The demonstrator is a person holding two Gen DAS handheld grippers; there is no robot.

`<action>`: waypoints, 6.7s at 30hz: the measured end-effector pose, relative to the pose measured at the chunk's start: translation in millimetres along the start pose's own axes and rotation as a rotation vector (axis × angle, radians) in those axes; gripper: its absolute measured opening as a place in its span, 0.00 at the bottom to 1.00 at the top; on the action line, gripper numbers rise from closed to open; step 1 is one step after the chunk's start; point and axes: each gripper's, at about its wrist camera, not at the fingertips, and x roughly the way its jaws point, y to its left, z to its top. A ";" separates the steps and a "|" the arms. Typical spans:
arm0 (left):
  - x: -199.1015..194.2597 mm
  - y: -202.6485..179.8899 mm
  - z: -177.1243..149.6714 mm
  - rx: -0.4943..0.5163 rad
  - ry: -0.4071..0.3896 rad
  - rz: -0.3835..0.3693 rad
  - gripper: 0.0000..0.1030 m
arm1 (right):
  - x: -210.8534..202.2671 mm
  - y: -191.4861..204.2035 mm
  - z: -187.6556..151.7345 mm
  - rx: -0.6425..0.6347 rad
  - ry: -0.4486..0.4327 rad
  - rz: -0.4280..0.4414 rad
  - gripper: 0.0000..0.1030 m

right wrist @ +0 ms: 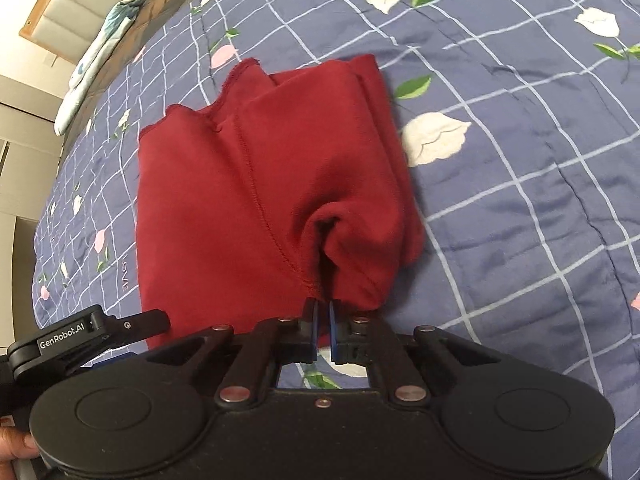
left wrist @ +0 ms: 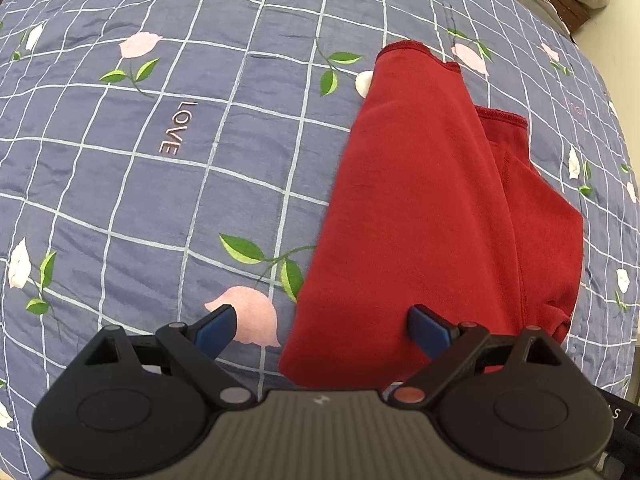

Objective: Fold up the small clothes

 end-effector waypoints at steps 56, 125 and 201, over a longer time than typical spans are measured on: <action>35.4 -31.8 45.2 0.071 -0.020 0.044 0.99 | 24.5 -16.5 84.7 0.069 -0.146 0.045 0.99; 62.3 -29.9 44.3 0.083 0.050 0.007 1.00 | 51.4 -17.1 57.0 -0.143 -0.155 -0.009 1.00; -93.2 85.3 29.5 0.071 -0.123 0.033 0.35 | -23.0 203.1 -22.7 -0.434 -0.192 0.102 0.24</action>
